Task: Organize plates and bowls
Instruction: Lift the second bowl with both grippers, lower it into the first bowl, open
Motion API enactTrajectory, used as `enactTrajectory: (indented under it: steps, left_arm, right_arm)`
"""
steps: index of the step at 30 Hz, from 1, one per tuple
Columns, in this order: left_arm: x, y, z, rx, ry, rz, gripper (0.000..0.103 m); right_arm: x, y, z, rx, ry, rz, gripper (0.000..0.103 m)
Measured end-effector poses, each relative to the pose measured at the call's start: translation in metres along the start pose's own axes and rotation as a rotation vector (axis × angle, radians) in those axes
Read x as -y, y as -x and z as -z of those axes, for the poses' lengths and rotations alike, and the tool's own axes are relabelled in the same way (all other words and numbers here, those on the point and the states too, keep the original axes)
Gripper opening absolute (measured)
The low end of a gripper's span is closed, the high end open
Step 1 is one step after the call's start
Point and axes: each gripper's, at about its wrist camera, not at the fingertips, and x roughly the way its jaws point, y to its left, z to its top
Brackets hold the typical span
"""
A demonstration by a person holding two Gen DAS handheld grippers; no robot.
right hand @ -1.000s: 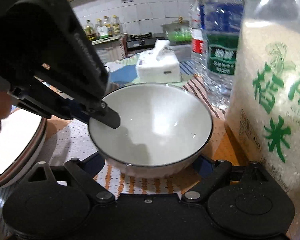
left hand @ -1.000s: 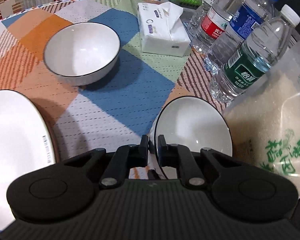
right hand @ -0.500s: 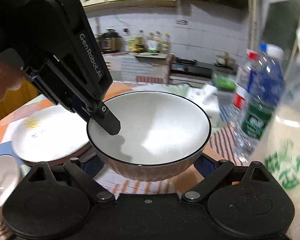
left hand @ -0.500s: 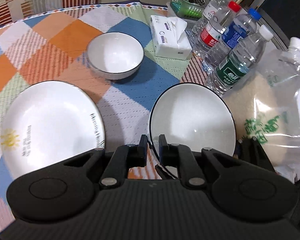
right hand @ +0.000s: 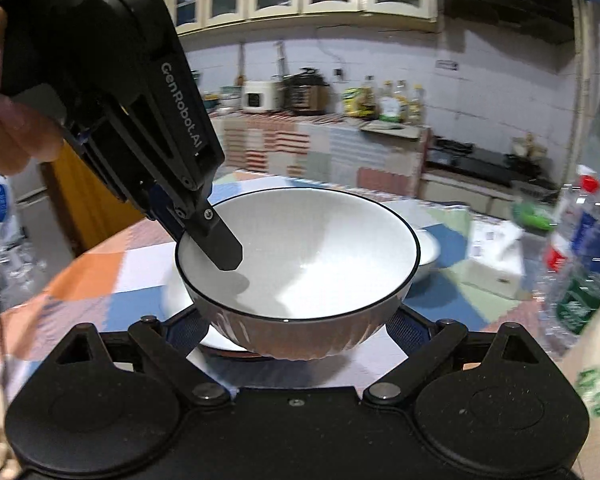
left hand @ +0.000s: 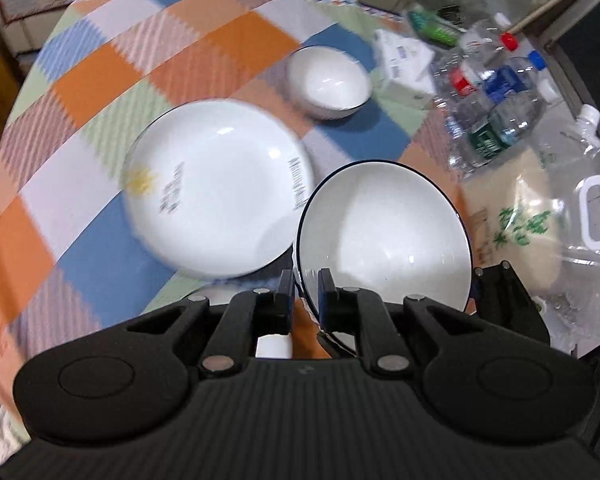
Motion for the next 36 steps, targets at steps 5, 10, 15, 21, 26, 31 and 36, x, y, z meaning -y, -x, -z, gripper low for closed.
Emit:
enactTrajectory:
  steps: [5,10,15,21,26,31,36]
  left_arm:
    - [-0.032,0.003,0.025,-0.054,0.029,-0.053,0.010]
    - [-0.047,-0.007,0.045,-0.091,0.031,-0.096,0.010]
    - [-0.058,-0.024,0.054,-0.149,0.042,-0.118,0.010]
    - [-0.065,-0.043,0.063,-0.203,0.042,-0.150,0.010]
    - [-0.062,-0.049,0.068,-0.205,0.008,-0.163,0.010]
    - [-0.065,-0.058,0.069,-0.220,0.004,-0.174,0.010]
    - [-0.059,-0.068,0.070,-0.222,-0.059,-0.224,0.011]
  right_arm:
    - [-0.024,-0.006,0.005,-0.045,0.001,-0.145,0.097]
    - [-0.037,-0.020,0.015,-0.091,0.016,-0.204,0.097]
    - [-0.045,-0.029,0.025,-0.138,0.020,-0.244,0.097]
    - [-0.054,-0.038,0.037,-0.198,0.038,-0.263,0.097]
    - [-0.058,-0.041,0.039,-0.225,0.060,-0.260,0.097]
    - [-0.062,-0.045,0.041,-0.246,0.098,-0.251,0.097]
    - [-0.074,-0.048,0.041,-0.279,0.132,-0.190,0.097]
